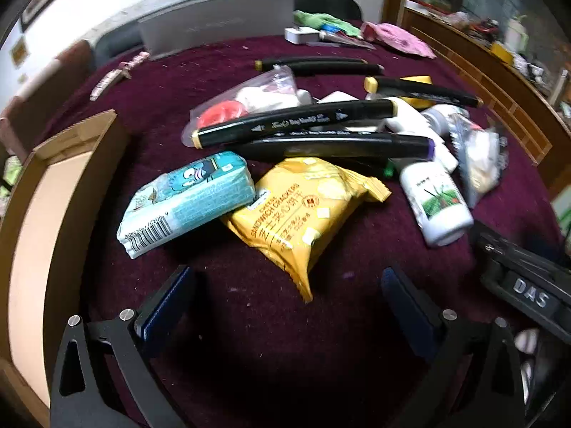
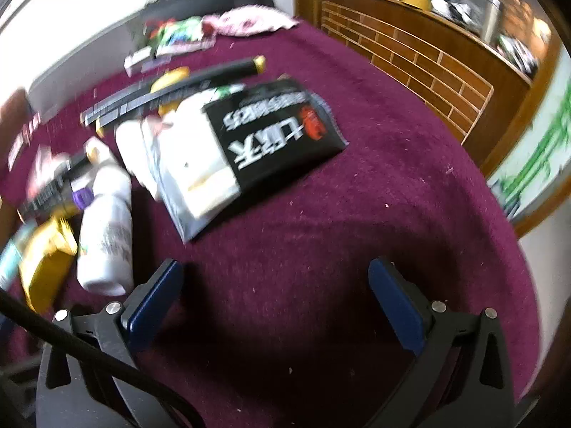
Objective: Organize objects
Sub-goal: 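Grasp the yellow cracker packet with the left gripper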
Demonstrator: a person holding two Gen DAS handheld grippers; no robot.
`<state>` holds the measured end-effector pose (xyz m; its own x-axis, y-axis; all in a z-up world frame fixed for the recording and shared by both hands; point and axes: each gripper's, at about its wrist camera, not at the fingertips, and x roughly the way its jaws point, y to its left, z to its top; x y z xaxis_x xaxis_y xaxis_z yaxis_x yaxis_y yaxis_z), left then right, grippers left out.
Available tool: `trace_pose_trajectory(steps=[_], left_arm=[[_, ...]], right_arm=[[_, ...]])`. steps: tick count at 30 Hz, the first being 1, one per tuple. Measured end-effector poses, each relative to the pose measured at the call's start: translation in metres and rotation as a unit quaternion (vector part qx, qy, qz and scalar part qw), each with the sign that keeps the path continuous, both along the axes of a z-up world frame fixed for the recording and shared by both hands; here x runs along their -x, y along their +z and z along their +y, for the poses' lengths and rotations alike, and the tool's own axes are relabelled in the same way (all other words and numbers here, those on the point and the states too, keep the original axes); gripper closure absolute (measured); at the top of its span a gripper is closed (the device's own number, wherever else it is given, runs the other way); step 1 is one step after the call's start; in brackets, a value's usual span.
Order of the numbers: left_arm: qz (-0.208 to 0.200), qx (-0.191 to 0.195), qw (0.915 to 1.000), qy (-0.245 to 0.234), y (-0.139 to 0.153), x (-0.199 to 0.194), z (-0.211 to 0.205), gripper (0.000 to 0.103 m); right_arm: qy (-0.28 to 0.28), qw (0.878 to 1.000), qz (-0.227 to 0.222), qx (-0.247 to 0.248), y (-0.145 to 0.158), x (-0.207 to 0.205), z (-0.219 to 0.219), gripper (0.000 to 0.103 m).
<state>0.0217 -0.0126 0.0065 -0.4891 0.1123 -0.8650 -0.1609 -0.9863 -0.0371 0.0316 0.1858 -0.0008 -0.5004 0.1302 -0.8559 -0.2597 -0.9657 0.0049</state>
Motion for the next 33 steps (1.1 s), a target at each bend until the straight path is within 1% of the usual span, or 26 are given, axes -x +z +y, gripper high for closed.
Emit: trace_pose_trajectory(steps=[2, 3, 4, 6, 8, 10, 12, 13, 14, 15, 18, 19, 20, 21, 23, 24, 27, 28, 29, 31, 33], left_arm=[[0.002, -0.031, 0.9995, -0.002, 0.008, -0.009, -0.014, 0.002], [0.014, -0.038, 0.9992, -0.002, 0.015, -0.014, -0.022, 0.002], [0.032, -0.036, 0.9989, -0.003, 0.023, -0.019, -0.030, 0.002], [0.066, -0.018, 0.9977, -0.001, 0.035, -0.027, -0.042, 0.002], [0.084, -0.007, 0.9964, -0.009, 0.042, -0.028, -0.050, 0.002], [0.083, -0.010, 0.9963, -0.020, 0.043, -0.024, -0.053, 0.002], [0.077, -0.026, 0.9959, -0.039, 0.041, -0.018, -0.052, 0.007], [0.075, -0.030, 0.9954, -0.052, 0.040, -0.016, -0.048, 0.008], [0.074, -0.031, 0.9947, -0.064, 0.039, -0.015, -0.042, 0.013], [0.075, -0.030, 0.9936, -0.078, 0.040, -0.013, -0.035, 0.016], [0.080, -0.019, 0.9906, -0.110, 0.036, -0.013, -0.010, 0.016], [0.074, -0.014, 0.9902, -0.118, 0.032, -0.011, -0.007, 0.016], [0.063, -0.012, 0.9907, -0.120, 0.026, -0.007, -0.003, 0.019], [0.042, -0.019, 0.9907, -0.128, 0.021, -0.002, -0.001, 0.025], [-0.002, -0.060, 0.9859, -0.156, 0.011, 0.003, 0.006, 0.030], [0.003, -0.066, 0.9842, -0.164, 0.012, 0.000, 0.008, 0.031], [-0.005, -0.137, 0.9701, -0.200, 0.024, -0.009, 0.008, 0.030], [0.002, -0.146, 0.9678, -0.205, 0.030, -0.012, 0.007, 0.030], [0.016, -0.139, 0.9691, -0.203, 0.037, -0.015, 0.005, 0.030], [0.029, -0.110, 0.9768, -0.181, 0.041, -0.012, 0.002, 0.030], [0.033, -0.084, 0.9829, -0.160, 0.039, -0.005, 0.001, 0.030]], right_arm=[[0.012, 1.000, 0.000, 0.005, 0.000, -0.001, 0.001, 0.000], [0.019, 1.000, 0.003, 0.004, 0.000, -0.002, 0.001, 0.000], [0.022, 1.000, 0.006, 0.005, -0.001, -0.003, 0.002, 0.000], [0.025, 1.000, 0.006, 0.003, -0.001, -0.003, 0.000, 0.000], [0.032, 0.999, 0.006, 0.003, -0.001, -0.004, 0.000, 0.000], [0.031, 0.999, 0.006, 0.003, -0.001, -0.006, 0.000, 0.000], [0.031, 1.000, 0.006, 0.004, 0.000, -0.004, 0.001, 0.000], [0.031, 0.999, 0.006, 0.007, 0.000, -0.005, 0.000, 0.000], [0.030, 0.999, 0.007, 0.012, 0.001, -0.007, 0.002, 0.000], [0.028, 0.999, 0.011, 0.020, 0.002, -0.009, 0.004, 0.000], [0.018, 0.998, 0.030, 0.057, 0.007, -0.016, 0.014, 0.000], [0.015, 0.997, 0.037, 0.071, 0.008, -0.018, 0.018, 0.000], [0.011, 0.996, 0.044, 0.082, 0.010, -0.020, 0.022, 0.000], [0.007, 0.995, 0.051, 0.090, 0.011, -0.022, 0.024, 0.000], [0.000, 0.993, 0.061, 0.102, 0.012, -0.023, 0.028, 0.000], [-0.003, 0.992, 0.064, 0.108, 0.013, -0.023, 0.029, 0.000], [-0.001, 0.988, 0.082, 0.127, 0.017, -0.027, 0.033, 0.000], [0.000, 0.987, 0.087, 0.132, 0.018, -0.028, 0.033, 0.000], [0.001, 0.986, 0.093, 0.137, 0.019, -0.029, 0.034, 0.000], [0.003, 0.985, 0.101, 0.143, 0.020, -0.031, 0.034, 0.000], [0.005, 0.984, 0.104, 0.144, 0.021, -0.031, 0.034, 0.000]])
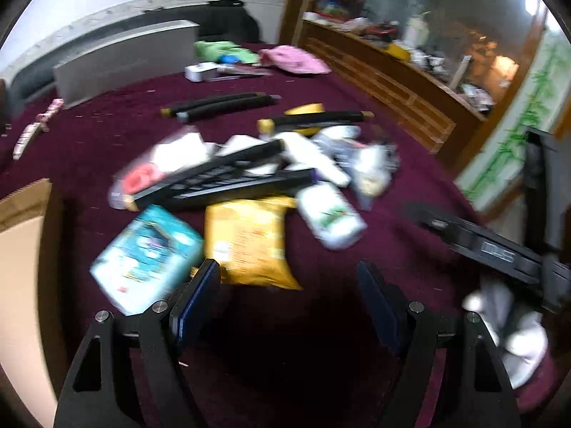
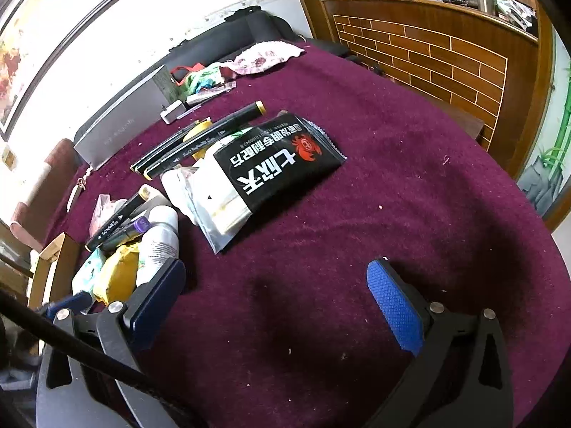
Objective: Organize objects
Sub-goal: 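Grasp the yellow cracker packet with the left gripper, then lift the yellow packet with the left gripper while the right gripper grasps the white bottle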
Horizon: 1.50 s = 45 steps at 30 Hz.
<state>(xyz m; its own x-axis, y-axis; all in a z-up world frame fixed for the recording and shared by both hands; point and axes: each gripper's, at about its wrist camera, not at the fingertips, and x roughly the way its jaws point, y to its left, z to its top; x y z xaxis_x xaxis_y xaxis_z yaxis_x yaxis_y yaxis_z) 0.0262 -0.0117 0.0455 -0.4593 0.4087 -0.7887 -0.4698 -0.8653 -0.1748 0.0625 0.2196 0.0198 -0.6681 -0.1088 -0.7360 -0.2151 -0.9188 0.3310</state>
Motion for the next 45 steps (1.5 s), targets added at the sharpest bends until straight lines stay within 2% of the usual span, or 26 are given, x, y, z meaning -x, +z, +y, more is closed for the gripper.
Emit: trace_pose_trajectory(steps=[3, 11, 14, 16, 17, 19, 23, 26, 29, 33, 39, 43, 45], left_arm=[[-0.012, 0.011, 0.9998, 0.009, -0.011, 0.016, 0.003, 0.031], [0.000, 0.075, 0.9972, 0.005, -0.022, 0.036, 0.034, 0.031], [-0.008, 0.094, 0.9954, 0.017, -0.034, 0.041, 0.036, 0.031], [0.010, 0.099, 0.9947, 0.024, -0.034, 0.037, 0.037, 0.044], [0.013, 0.094, 0.9951, 0.027, -0.032, 0.034, 0.035, 0.062], [-0.002, 0.075, 0.9965, 0.037, -0.029, 0.031, 0.026, 0.062], [-0.005, 0.018, 0.9976, 0.066, -0.013, 0.010, -0.007, 0.063], [-0.006, -0.029, 0.9950, 0.095, 0.003, -0.011, -0.041, 0.062], [-0.007, -0.057, 0.9913, 0.119, 0.015, -0.025, -0.070, 0.062], [0.011, -0.058, 0.9875, 0.147, 0.023, -0.050, -0.098, 0.062], [0.010, -0.073, 0.9834, 0.166, 0.017, -0.064, -0.121, 0.062], [0.018, -0.074, 0.9842, 0.160, 0.017, -0.076, -0.129, 0.062], [0.025, -0.071, 0.9853, 0.153, 0.018, -0.080, -0.125, 0.062]], right_arm=[[0.002, 1.000, 0.005, -0.005, 0.001, -0.002, -0.002, 0.000], [0.003, 1.000, 0.014, -0.014, 0.002, -0.004, -0.001, 0.000], [0.002, 1.000, 0.016, -0.016, 0.002, -0.004, -0.001, 0.000], [0.003, 1.000, 0.015, -0.017, 0.002, -0.004, -0.001, 0.000], [0.004, 1.000, 0.014, -0.018, 0.002, -0.004, -0.002, 0.000], [0.005, 1.000, 0.011, -0.020, 0.001, -0.003, -0.002, 0.000], [0.007, 1.000, 0.011, -0.025, 0.001, -0.004, -0.004, 0.000], [0.010, 0.999, 0.017, -0.030, 0.004, -0.006, -0.005, 0.000], [0.032, 0.999, 0.015, -0.031, 0.006, -0.005, -0.011, 0.000], [0.085, 0.996, 0.011, -0.021, 0.017, -0.010, -0.024, 0.003], [0.166, 0.986, 0.011, -0.023, 0.038, -0.010, -0.059, 0.002], [0.165, 0.985, 0.007, -0.052, 0.040, 0.000, -0.069, 0.003], [0.169, 0.984, -0.009, -0.049, 0.035, 0.010, -0.070, 0.007]])
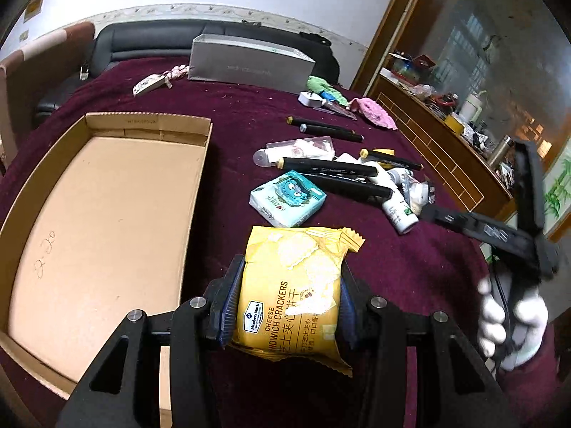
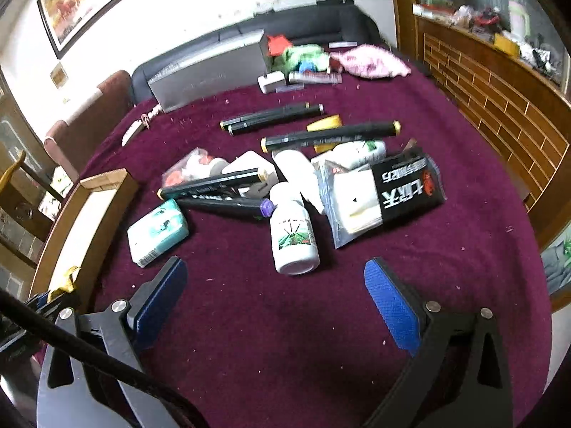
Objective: Organize objects
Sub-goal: 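Lift the yellow packet with the left gripper while the right gripper grasps the white bottle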
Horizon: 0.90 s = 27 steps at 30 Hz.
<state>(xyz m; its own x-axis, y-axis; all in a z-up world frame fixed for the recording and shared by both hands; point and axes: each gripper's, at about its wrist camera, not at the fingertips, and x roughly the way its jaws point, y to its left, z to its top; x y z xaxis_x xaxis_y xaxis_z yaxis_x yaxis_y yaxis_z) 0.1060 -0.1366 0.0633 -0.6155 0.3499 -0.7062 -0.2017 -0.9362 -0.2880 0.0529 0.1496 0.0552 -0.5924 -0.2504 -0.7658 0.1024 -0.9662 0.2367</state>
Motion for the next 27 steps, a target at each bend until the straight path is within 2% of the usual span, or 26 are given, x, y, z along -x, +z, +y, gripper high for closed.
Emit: trace_pose_trajectory(steps=[3, 4, 5, 8, 12, 14, 18, 27], left_arm=[[0.009, 0.002, 0.9999, -0.008, 0.001, -0.004, 0.004, 0.062], [0.009, 0.001, 0.9999, -0.011, 0.001, -0.005, 0.005, 0.062], [0.009, 0.000, 0.9999, -0.013, 0.001, -0.006, 0.005, 0.062], [0.011, 0.004, 0.9998, -0.015, 0.001, -0.008, 0.006, 0.062], [0.012, 0.006, 0.9998, -0.013, 0.001, -0.011, 0.004, 0.062], [0.012, 0.008, 0.9998, -0.011, 0.001, -0.013, 0.004, 0.062], [0.013, 0.007, 0.9999, -0.007, 0.002, -0.018, 0.000, 0.062], [0.016, -0.003, 0.9998, -0.010, 0.006, -0.028, 0.001, 0.062]], right_arm=[[0.008, 0.999, -0.029, 0.012, -0.008, 0.017, 0.000, 0.020], [0.007, 0.999, -0.035, 0.008, -0.010, 0.022, -0.002, 0.027], [0.006, 0.999, -0.042, 0.001, -0.013, 0.028, -0.004, 0.035], [0.007, 0.998, -0.061, -0.025, -0.020, 0.044, -0.011, 0.048], [0.004, 0.994, -0.085, -0.069, -0.032, 0.061, -0.022, 0.057], [-0.004, 0.991, -0.098, -0.086, -0.040, 0.068, -0.024, 0.071], [-0.014, 0.992, -0.105, -0.072, -0.038, 0.064, -0.018, 0.071], [0.006, 0.989, -0.147, 0.031, -0.035, 0.010, 0.011, 0.071]])
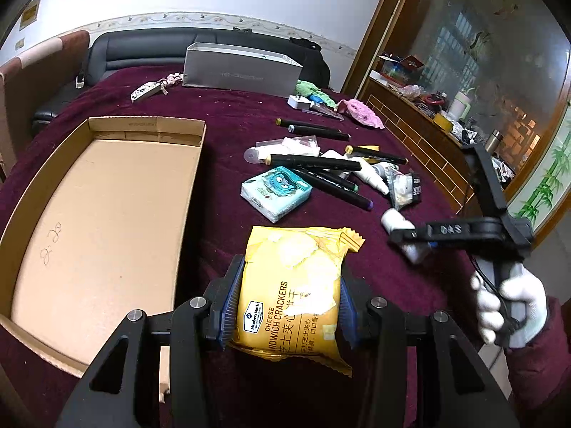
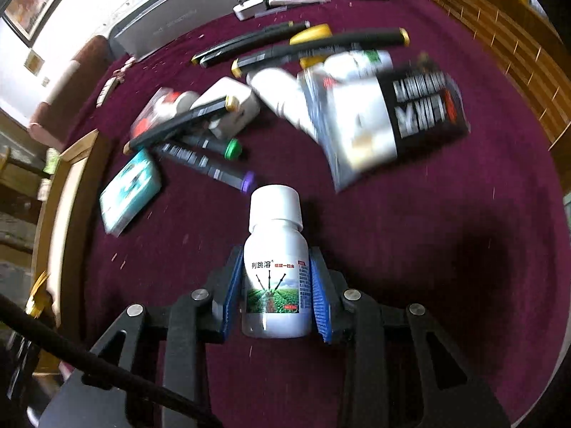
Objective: Organize objects
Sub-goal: 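Lift the yellow packet with the left gripper while the right gripper grasps the white bottle, then place the yellow packet in the cardboard tray with the left gripper while the right places the white bottle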
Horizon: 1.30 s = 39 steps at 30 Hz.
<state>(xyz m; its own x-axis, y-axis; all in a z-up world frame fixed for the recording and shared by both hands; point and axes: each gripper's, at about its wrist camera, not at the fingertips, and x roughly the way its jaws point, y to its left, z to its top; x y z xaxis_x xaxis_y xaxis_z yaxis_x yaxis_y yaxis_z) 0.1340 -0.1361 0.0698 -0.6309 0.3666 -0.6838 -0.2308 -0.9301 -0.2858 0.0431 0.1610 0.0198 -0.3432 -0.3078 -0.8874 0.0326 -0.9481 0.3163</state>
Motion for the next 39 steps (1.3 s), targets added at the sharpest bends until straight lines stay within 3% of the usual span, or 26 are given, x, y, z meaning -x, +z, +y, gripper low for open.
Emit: trace_pose_trajectory(steps=[10, 17, 23, 26, 30, 34, 39], left_arm=[[0.012, 0.018, 0.9997, 0.013, 0.016, -0.016, -0.005, 0.062], [0.052, 0.054, 0.9957, 0.054, 0.054, -0.004, -0.043, 0.062], [0.064, 0.087, 0.9899, 0.092, 0.079, 0.045, -0.084, 0.062], [0.039, 0.094, 0.9892, 0.105, 0.070, 0.083, -0.097, 0.062], [-0.006, 0.088, 0.9865, 0.138, 0.040, 0.131, -0.117, 0.062], [-0.055, 0.060, 0.9841, 0.158, 0.002, 0.164, -0.136, 0.062], [-0.079, 0.045, 0.9818, 0.167, -0.022, 0.184, -0.142, 0.062]], right_arm=[[0.035, 0.995, -0.008, 0.096, 0.015, -0.041, -0.010, 0.071], [0.100, 0.984, 0.007, 0.147, 0.053, -0.033, -0.067, 0.071], [0.148, 0.970, 0.023, 0.189, 0.093, -0.002, -0.139, 0.070], [0.150, 0.967, 0.016, 0.206, 0.099, 0.027, -0.175, 0.070], [0.128, 0.976, 0.010, 0.177, 0.080, 0.073, -0.222, 0.070], [0.103, 0.981, -0.017, 0.165, 0.050, 0.102, -0.241, 0.070], [0.090, 0.987, -0.020, 0.133, 0.030, 0.118, -0.249, 0.070]])
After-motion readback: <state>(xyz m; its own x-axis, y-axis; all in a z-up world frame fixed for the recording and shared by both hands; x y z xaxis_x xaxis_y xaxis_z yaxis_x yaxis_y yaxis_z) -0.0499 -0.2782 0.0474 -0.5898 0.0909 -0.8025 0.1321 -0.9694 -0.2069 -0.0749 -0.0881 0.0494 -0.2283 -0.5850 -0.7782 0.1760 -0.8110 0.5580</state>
